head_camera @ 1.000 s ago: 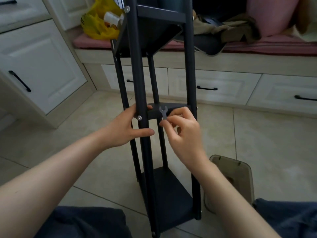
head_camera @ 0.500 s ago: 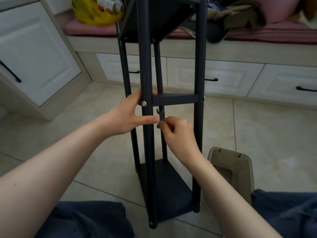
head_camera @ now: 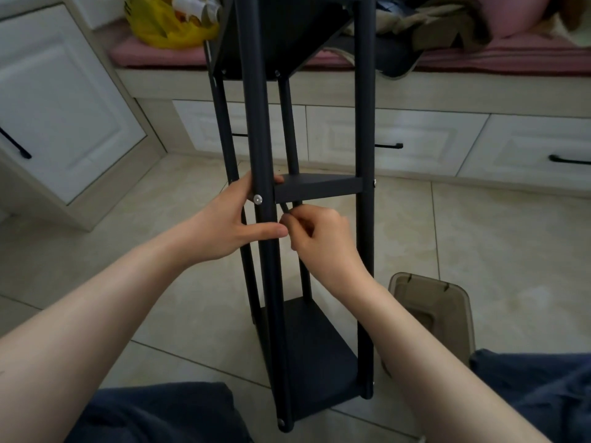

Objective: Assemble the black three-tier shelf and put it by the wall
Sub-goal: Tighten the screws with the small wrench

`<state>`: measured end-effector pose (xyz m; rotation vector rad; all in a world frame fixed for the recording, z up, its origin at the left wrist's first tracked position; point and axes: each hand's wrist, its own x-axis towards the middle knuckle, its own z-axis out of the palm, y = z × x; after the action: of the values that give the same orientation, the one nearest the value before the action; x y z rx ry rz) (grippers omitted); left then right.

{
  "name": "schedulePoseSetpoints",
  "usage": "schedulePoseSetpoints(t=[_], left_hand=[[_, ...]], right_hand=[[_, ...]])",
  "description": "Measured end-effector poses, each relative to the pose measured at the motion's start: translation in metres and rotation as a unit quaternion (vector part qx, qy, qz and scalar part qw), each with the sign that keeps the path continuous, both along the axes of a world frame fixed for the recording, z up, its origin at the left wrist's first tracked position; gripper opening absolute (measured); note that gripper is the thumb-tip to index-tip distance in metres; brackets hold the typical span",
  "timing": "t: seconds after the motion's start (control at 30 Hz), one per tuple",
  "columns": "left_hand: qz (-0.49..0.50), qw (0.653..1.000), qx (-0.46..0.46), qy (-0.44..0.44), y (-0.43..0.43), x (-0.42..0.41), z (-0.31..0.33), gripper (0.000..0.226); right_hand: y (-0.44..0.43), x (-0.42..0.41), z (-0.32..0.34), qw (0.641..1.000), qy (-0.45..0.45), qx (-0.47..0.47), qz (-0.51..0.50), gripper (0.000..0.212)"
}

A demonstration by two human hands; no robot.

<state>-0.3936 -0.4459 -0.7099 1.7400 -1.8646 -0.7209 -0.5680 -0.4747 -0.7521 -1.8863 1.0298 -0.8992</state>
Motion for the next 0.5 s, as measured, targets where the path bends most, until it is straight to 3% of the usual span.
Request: schedulePoseSetpoints(t=[0.5], left_hand=[[-0.003, 1.0, 0.001, -0.007, -0.0012, 0.005, -0.0032, 0.086]], right_hand=[[0.001, 0.0007, -0.0011, 0.999, -0.025, -0.031, 0.002, 0.017]])
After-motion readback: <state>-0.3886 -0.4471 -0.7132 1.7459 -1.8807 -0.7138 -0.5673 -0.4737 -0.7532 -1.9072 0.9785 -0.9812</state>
